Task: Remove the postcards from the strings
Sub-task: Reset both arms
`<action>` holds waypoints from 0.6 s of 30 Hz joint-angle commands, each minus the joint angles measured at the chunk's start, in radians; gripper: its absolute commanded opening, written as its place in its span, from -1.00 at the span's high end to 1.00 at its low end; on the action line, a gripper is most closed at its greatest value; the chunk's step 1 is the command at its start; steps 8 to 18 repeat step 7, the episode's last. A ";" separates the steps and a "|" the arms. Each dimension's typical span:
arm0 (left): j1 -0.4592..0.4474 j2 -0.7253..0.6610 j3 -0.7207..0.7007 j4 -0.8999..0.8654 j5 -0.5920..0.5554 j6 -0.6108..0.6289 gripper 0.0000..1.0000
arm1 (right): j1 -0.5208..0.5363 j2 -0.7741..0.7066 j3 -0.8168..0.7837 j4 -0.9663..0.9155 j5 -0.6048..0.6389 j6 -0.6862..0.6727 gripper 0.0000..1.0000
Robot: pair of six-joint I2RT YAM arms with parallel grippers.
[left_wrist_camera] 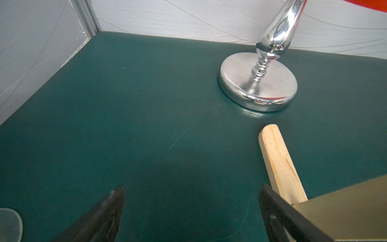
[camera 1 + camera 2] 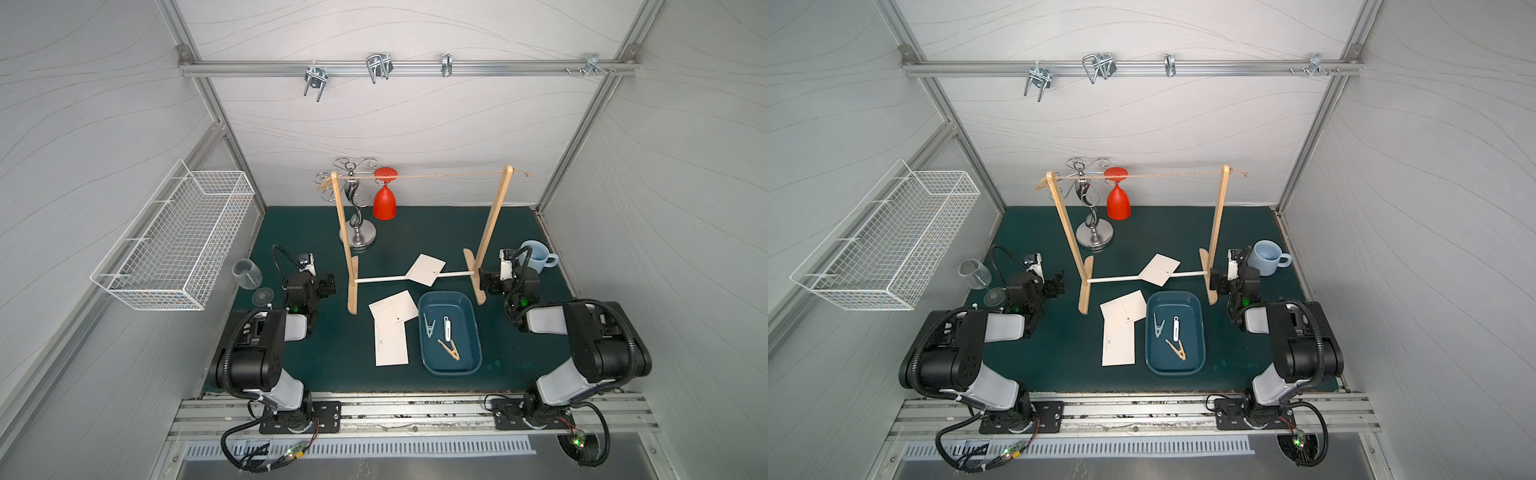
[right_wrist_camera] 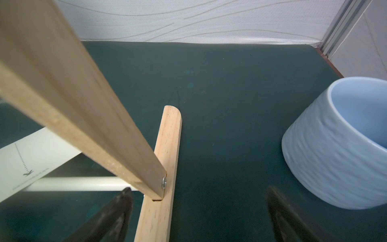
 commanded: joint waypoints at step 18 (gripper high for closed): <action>0.006 0.010 0.031 0.028 0.008 0.002 -0.99 | -0.015 0.009 0.007 -0.007 -0.032 -0.007 -0.98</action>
